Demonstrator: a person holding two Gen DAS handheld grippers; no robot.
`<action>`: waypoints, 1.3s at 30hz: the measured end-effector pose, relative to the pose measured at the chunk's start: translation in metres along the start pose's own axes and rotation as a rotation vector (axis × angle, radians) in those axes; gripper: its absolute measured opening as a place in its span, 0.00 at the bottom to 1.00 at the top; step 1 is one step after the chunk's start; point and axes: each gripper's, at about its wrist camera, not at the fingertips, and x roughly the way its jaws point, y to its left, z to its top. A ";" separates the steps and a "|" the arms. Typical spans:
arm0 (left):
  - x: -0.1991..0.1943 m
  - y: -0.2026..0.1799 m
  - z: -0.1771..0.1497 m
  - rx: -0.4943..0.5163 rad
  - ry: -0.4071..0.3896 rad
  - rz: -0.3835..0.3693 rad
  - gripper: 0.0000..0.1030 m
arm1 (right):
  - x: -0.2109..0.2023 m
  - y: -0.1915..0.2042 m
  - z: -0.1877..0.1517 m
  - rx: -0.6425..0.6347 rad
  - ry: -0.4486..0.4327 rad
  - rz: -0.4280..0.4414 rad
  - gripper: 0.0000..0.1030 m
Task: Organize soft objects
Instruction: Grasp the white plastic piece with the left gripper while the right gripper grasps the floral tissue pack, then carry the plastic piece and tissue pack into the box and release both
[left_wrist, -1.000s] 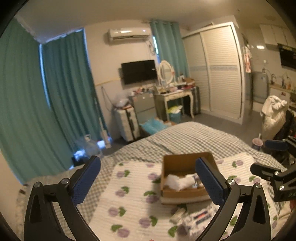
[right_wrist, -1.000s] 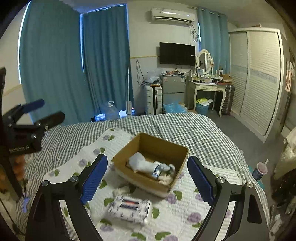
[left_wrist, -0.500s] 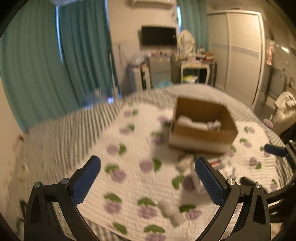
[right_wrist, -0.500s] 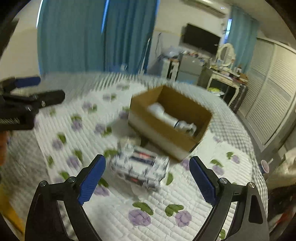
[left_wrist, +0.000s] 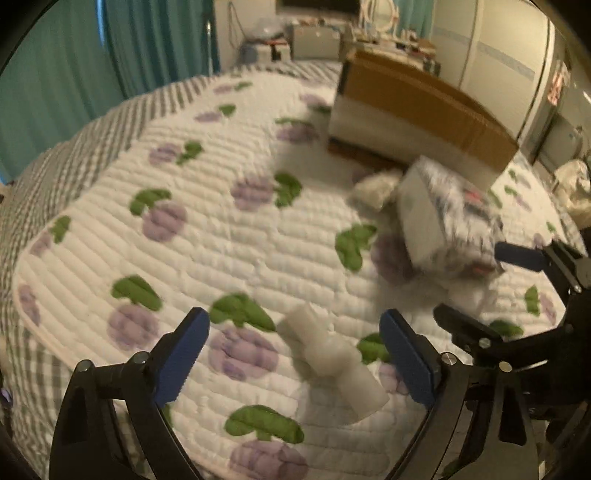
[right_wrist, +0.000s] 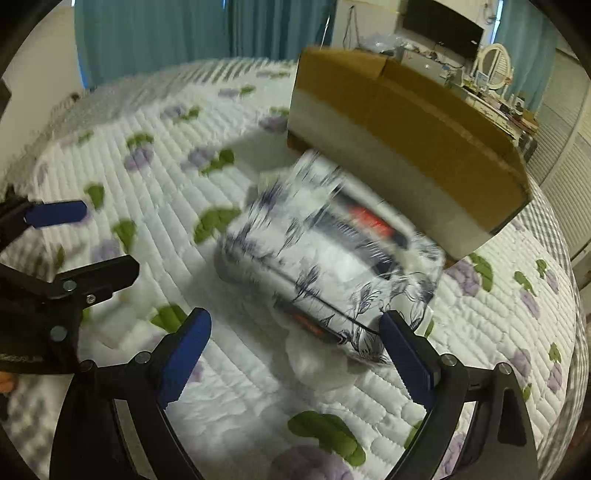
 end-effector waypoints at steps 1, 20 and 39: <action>0.002 -0.002 -0.001 0.006 0.005 -0.002 0.87 | 0.003 0.000 -0.001 -0.003 -0.001 -0.003 0.91; 0.029 -0.015 -0.021 0.041 0.167 -0.130 0.33 | -0.007 -0.007 0.026 -0.033 -0.117 -0.094 0.82; -0.011 -0.011 0.004 0.046 0.021 -0.140 0.33 | -0.020 -0.013 0.034 0.010 -0.171 -0.177 0.46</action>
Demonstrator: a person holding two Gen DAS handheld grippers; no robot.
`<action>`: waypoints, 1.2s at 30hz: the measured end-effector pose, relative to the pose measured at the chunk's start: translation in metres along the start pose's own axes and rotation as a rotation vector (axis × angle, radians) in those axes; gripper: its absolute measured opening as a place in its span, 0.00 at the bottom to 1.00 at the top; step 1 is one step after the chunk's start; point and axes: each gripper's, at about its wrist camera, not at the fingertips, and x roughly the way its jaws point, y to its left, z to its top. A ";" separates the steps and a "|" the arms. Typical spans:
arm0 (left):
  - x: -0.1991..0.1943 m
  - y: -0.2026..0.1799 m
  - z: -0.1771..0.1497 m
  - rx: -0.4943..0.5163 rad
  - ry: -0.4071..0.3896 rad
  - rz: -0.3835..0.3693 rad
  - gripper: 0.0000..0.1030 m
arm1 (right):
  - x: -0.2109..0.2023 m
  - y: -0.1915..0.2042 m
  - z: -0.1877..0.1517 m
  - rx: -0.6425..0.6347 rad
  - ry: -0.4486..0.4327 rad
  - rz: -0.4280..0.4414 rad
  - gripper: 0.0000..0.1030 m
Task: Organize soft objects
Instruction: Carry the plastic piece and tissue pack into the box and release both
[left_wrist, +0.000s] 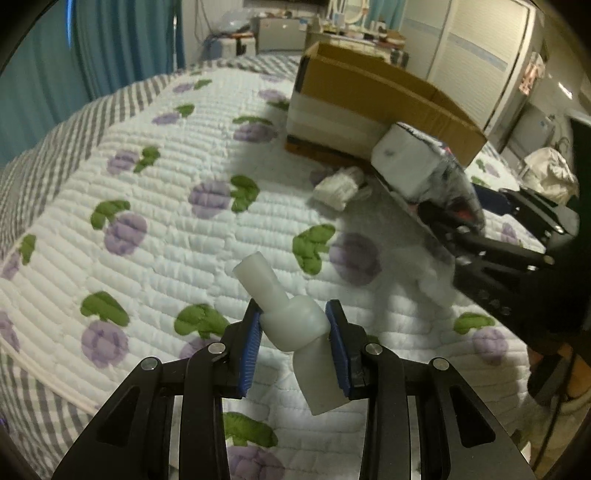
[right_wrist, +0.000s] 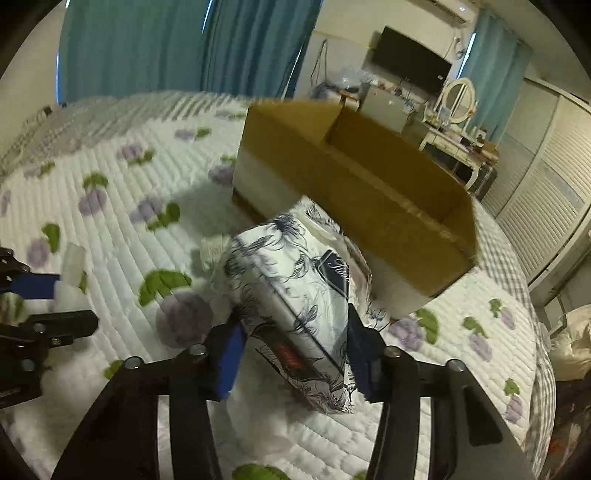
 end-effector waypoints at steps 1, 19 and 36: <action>0.001 0.001 0.006 0.001 -0.007 0.002 0.33 | -0.011 -0.003 0.002 0.015 -0.023 0.010 0.45; -0.127 -0.045 0.066 0.093 -0.303 0.017 0.33 | -0.184 -0.063 0.041 0.230 -0.316 0.098 0.44; -0.063 -0.082 0.192 0.210 -0.369 -0.008 0.33 | -0.128 -0.140 0.114 0.330 -0.383 0.094 0.44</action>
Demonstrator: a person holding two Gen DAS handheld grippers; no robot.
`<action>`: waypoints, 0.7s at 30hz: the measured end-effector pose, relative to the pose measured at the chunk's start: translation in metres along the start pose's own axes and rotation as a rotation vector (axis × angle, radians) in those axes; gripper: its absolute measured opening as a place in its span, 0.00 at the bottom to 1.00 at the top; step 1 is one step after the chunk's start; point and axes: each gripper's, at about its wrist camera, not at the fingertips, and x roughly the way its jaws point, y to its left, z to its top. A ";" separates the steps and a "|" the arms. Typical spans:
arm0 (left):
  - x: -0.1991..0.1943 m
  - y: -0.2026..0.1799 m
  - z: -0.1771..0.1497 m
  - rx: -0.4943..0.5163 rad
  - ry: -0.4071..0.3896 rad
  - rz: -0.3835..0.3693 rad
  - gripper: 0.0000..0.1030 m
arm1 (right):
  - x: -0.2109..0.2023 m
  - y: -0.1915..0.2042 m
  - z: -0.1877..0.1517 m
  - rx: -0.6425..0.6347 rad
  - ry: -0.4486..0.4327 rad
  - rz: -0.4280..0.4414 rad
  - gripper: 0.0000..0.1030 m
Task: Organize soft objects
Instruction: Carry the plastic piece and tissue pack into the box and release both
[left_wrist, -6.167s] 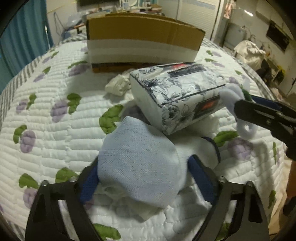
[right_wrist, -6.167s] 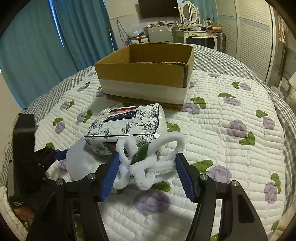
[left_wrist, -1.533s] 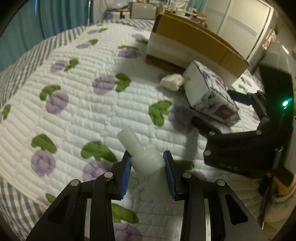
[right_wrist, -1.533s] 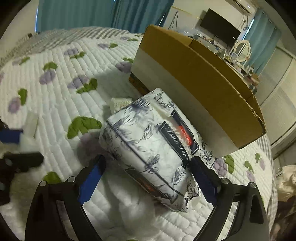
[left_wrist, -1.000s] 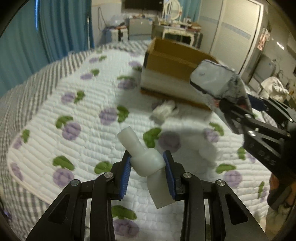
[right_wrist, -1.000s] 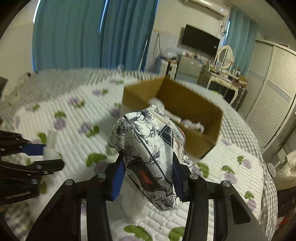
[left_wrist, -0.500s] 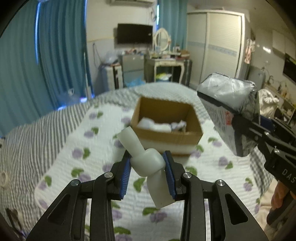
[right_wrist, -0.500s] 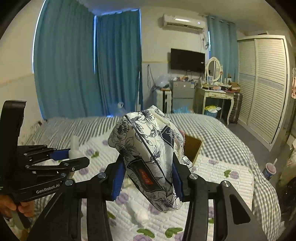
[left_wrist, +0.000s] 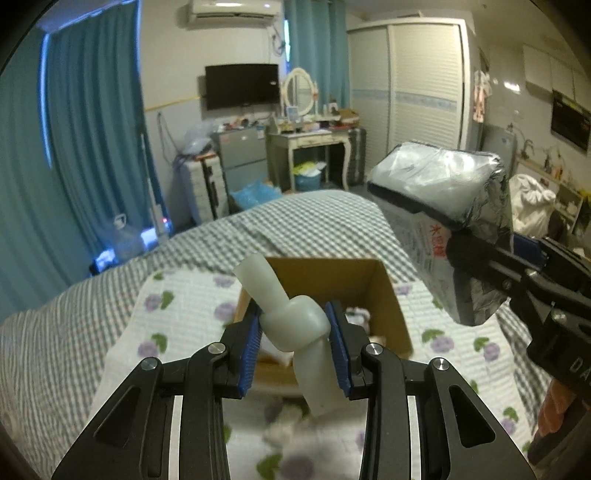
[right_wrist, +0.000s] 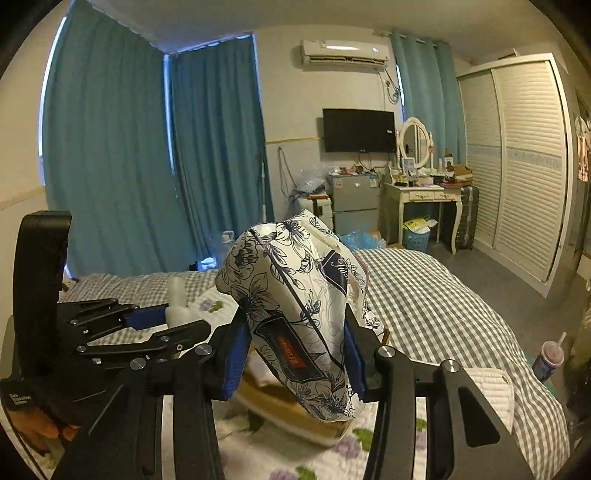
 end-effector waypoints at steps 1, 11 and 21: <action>0.015 0.001 0.004 0.007 0.008 -0.001 0.33 | 0.012 -0.004 0.000 0.008 0.011 -0.003 0.44; 0.115 0.007 0.007 0.053 0.092 -0.054 0.34 | 0.116 -0.051 -0.023 0.131 0.130 0.003 0.44; 0.111 0.003 0.005 0.062 0.025 -0.039 0.79 | 0.120 -0.071 -0.028 0.179 0.129 -0.048 0.71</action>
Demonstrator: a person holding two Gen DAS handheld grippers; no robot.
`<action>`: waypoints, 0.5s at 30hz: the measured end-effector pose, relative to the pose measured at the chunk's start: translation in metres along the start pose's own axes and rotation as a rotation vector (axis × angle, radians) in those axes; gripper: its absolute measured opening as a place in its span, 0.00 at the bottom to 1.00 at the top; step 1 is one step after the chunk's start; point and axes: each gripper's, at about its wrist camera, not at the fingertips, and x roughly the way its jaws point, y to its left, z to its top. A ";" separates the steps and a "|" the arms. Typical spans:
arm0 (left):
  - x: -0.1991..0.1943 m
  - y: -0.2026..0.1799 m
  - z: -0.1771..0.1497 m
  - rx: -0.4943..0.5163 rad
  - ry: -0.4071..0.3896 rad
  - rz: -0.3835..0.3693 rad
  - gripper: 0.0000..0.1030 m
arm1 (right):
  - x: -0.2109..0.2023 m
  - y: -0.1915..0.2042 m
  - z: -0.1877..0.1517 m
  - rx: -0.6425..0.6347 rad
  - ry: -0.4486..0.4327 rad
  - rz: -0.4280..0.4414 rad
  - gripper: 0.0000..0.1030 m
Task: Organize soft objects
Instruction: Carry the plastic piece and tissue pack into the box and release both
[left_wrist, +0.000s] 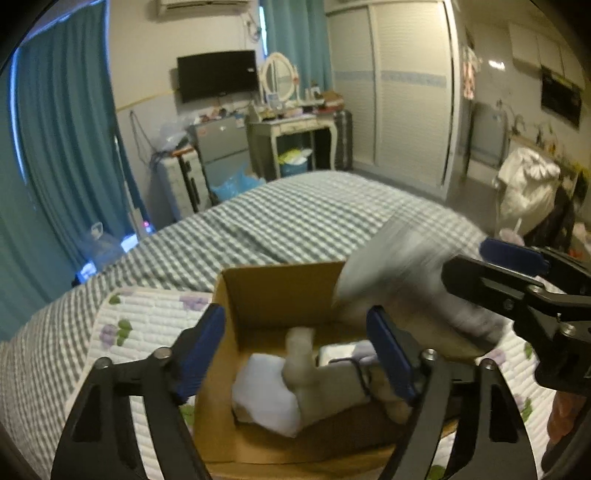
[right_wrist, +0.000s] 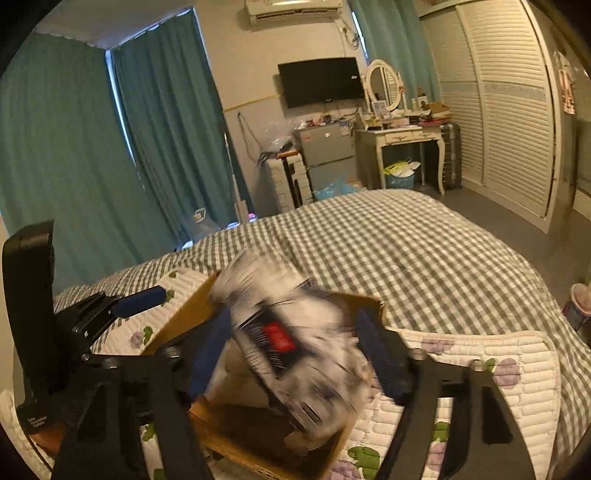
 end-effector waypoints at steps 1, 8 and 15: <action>-0.004 0.000 0.002 -0.007 -0.002 -0.002 0.79 | -0.007 0.000 0.003 -0.002 -0.011 -0.009 0.72; -0.078 -0.011 0.021 0.052 -0.077 0.050 0.79 | -0.089 0.016 0.035 -0.033 -0.097 -0.052 0.77; -0.196 -0.014 0.029 0.074 -0.226 0.080 0.90 | -0.204 0.054 0.048 -0.094 -0.185 -0.089 0.87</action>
